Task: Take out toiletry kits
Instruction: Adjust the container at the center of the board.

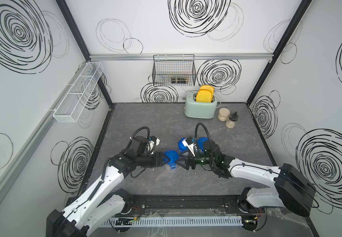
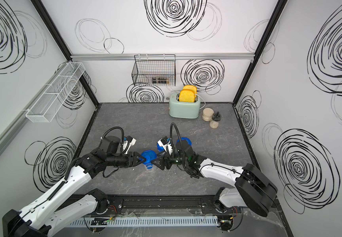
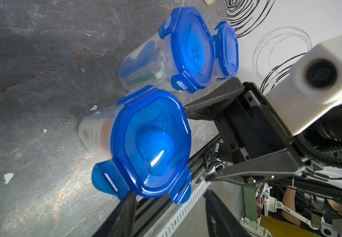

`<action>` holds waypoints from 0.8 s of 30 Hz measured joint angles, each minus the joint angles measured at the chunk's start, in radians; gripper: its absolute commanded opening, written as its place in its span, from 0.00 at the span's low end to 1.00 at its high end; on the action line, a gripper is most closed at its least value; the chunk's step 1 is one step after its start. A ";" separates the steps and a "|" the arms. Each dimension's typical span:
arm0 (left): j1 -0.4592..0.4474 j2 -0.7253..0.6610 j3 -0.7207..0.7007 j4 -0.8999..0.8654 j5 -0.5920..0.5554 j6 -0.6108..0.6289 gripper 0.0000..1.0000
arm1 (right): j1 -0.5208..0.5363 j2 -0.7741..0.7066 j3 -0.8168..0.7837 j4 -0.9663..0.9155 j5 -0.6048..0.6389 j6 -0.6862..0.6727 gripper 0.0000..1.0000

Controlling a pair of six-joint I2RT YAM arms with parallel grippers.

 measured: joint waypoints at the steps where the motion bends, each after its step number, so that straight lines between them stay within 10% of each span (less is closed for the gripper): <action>1: 0.000 0.005 0.000 -0.001 -0.004 0.000 0.57 | 0.004 0.006 0.002 0.001 0.012 0.001 0.71; 24: 0.061 0.108 0.055 -0.028 -0.119 0.063 0.60 | 0.140 -0.029 -0.052 0.001 0.031 0.067 0.70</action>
